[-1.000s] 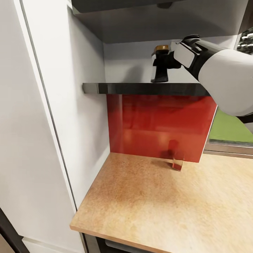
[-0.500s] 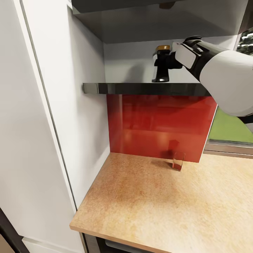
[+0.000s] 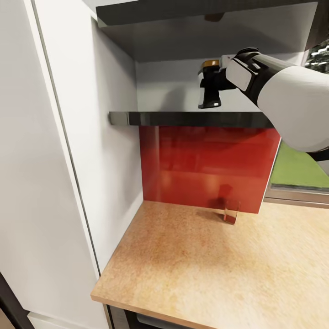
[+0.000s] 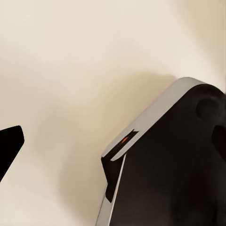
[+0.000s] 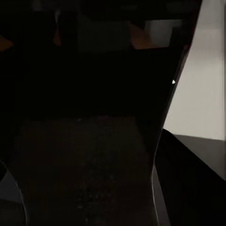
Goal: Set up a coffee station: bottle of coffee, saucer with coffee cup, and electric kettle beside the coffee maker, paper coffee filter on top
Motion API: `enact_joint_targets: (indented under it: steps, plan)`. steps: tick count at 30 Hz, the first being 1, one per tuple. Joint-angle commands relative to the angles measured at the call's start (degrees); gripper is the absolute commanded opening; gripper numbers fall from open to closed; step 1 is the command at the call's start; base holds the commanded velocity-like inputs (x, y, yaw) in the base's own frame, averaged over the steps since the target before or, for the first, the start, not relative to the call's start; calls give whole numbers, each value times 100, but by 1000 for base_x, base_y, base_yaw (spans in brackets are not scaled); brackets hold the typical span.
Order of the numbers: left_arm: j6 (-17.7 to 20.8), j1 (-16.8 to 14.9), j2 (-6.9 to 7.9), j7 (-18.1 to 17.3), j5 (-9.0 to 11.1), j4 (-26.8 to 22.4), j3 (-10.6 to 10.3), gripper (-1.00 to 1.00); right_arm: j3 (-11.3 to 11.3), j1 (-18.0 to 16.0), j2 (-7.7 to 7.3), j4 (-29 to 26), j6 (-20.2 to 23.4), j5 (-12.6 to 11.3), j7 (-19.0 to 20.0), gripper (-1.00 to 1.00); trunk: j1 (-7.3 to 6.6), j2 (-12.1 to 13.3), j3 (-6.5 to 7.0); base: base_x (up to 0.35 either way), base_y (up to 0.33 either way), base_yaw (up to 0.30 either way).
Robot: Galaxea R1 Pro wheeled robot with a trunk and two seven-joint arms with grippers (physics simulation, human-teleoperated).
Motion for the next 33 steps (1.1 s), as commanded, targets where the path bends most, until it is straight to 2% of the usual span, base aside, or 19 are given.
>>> enact_joint_targets:
  steps: [1, 10, 19, 33]
  plan:
    - [6, 1, -3, -38, 22, -9, 39, 100, -50, -9, 2, 11, 12, 50, -28, -100, 2, -6, -1, 0, 0, 0]
    - [6, 2, -3, -38, 21, -7, 38, 100, -50, -2, -13, 11, 56, 45, -69, -100, 2, -6, 16, 0, 0, 0]
    - [-4, 2, -10, -38, 8, -33, 40, 100, -57, 0, -60, 8, 425, 16, -131, -100, 2, -6, 17, -96, 0, 0]
    - [-12, 2, -42, -38, 0, -36, 34, 100, -82, 0, -176, 5, 347, -12, -142, -100, 2, -6, 80, -10, 0, 0]
